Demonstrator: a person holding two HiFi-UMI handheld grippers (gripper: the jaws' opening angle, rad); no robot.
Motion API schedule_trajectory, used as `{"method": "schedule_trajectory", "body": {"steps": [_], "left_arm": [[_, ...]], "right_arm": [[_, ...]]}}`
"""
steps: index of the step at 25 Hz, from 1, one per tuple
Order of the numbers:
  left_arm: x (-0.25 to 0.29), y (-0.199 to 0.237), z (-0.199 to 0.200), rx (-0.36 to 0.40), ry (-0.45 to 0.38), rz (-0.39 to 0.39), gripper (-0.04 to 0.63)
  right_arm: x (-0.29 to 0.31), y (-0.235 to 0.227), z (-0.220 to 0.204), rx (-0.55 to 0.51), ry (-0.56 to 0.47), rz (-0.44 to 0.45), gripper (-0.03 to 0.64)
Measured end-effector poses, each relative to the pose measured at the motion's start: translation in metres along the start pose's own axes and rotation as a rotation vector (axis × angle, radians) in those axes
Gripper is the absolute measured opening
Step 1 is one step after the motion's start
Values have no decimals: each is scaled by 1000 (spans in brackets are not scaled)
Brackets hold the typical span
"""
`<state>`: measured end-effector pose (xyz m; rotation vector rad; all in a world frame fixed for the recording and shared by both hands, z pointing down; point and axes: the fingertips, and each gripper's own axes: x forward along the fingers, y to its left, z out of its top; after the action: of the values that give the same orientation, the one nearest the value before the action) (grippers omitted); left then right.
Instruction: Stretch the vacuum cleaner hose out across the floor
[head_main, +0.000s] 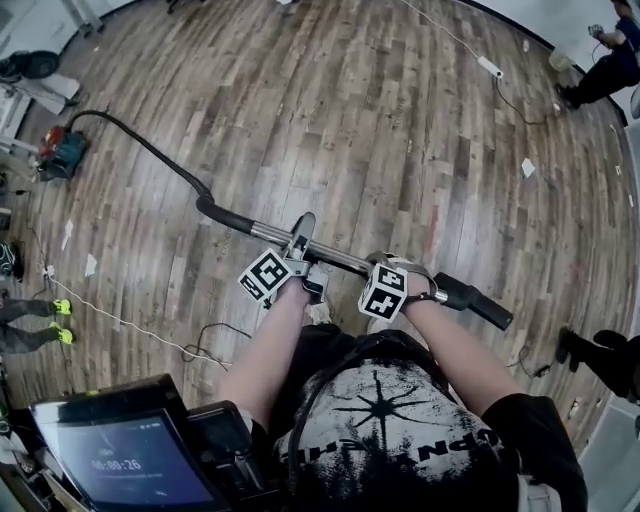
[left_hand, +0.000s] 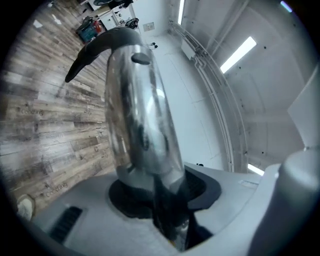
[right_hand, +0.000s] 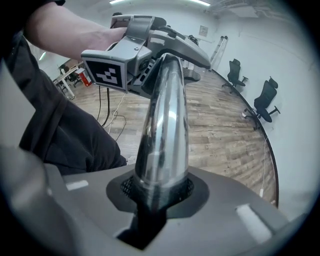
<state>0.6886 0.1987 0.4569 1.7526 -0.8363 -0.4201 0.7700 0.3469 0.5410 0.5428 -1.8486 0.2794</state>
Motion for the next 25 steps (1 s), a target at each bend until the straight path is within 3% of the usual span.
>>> {"method": "schedule_trajectory", "body": {"steps": [4, 7, 11, 14, 16, 18, 21, 25], "left_arm": [[3, 4, -23, 4, 46, 53, 192], [1, 9, -37, 0, 67, 88, 198], [-4, 8, -70, 5, 95, 100, 213], [-4, 10, -89, 82, 141, 118, 165], [-5, 13, -94, 135, 156, 129, 80], [-4, 8, -102, 176, 178, 92, 2], [3, 5, -117, 290, 266, 27, 2], [8, 25, -143, 494, 423, 10, 0]], "right_arm": [[4, -10, -19, -69, 11, 10, 91], [7, -16, -28, -100, 10, 14, 91], [14, -35, -48, -34, 30, 10, 91], [19, -47, -63, 0, 36, 9, 91], [25, -51, -77, 20, 46, 12, 91], [33, -53, -96, 44, 66, 14, 92], [50, -60, -123, 68, 100, 7, 91], [78, -59, -154, 62, 129, -5, 91]]}}
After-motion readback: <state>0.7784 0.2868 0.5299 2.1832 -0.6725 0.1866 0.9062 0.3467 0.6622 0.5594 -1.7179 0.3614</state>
